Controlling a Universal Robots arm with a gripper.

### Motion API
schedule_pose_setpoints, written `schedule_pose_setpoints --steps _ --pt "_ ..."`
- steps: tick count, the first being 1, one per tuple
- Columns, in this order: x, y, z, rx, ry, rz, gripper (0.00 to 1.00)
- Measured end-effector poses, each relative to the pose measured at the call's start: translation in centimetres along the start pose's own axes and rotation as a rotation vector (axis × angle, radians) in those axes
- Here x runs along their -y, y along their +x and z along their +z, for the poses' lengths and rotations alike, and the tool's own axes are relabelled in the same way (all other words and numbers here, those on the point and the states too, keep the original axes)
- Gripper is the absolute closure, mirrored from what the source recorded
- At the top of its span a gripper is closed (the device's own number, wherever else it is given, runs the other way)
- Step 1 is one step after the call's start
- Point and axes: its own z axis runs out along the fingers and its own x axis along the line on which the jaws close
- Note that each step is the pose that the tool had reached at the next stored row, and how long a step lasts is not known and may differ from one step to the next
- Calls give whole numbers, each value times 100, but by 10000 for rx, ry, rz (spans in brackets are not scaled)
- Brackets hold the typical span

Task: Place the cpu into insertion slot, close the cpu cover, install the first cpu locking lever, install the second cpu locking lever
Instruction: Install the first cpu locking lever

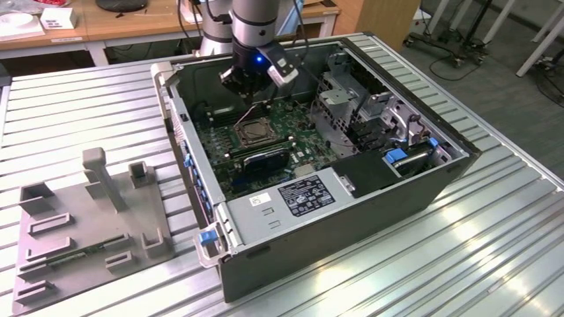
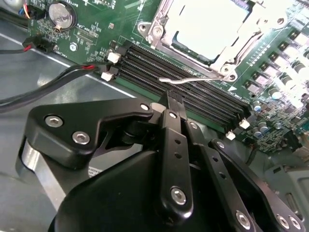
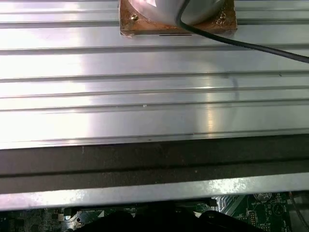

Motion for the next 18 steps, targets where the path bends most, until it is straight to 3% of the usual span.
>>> schedule_pose_setpoints --steps 8,18 --pt "-15 -1 -44 0 -5 0 89" --pt "95 2 -69 3 -8 1 89"
